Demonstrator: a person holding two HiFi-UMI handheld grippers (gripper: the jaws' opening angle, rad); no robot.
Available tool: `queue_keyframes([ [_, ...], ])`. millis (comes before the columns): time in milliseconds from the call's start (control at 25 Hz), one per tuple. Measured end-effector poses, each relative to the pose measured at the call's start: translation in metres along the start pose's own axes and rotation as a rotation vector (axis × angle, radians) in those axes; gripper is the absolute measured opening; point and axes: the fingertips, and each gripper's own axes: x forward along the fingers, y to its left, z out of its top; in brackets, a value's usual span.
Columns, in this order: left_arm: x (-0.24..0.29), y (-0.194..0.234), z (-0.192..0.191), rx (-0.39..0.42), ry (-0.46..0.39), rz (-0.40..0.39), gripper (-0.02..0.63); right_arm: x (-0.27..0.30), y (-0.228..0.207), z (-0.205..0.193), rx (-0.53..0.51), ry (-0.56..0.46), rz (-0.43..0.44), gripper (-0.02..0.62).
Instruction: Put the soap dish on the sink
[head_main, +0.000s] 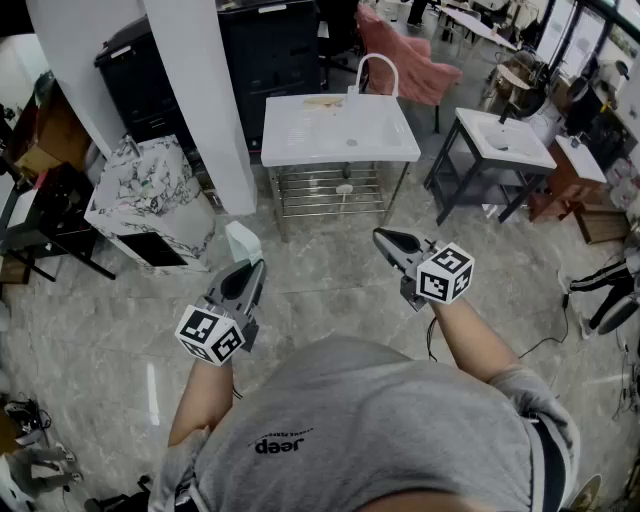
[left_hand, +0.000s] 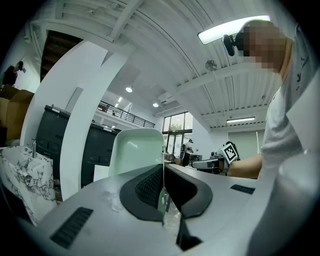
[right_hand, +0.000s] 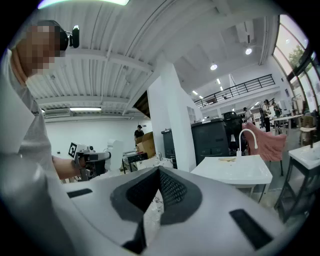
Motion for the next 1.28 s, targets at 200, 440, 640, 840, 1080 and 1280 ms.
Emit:
queue_keyframes([
  [200, 0.003, -0.001, -0.001, 0.002, -0.001, -0.002, 0.017, 0.0, -0.002, 0.0, -0.002, -0.003, 0.005, 0.051],
  [440, 0.013, -0.008, 0.0, 0.01, 0.003, -0.003, 0.017, -0.006, -0.01, 0.002, 0.01, -0.004, 0.012, 0.051],
  [640, 0.024, -0.015, -0.001, 0.013, 0.004, -0.003, 0.017, -0.014, -0.021, 0.002, 0.032, -0.006, 0.009, 0.052],
  [840, 0.041, -0.034, -0.001, 0.024, 0.0, 0.003, 0.017, -0.034, -0.033, 0.002, 0.024, -0.013, 0.028, 0.054],
  [1080, 0.06, -0.063, -0.006, 0.027, -0.005, 0.022, 0.017, -0.065, -0.051, 0.0, 0.019, -0.016, 0.052, 0.054],
  [1280, 0.076, -0.082, -0.013, 0.022, 0.0, 0.035, 0.017, -0.084, -0.069, -0.006, 0.029, -0.017, 0.069, 0.053],
])
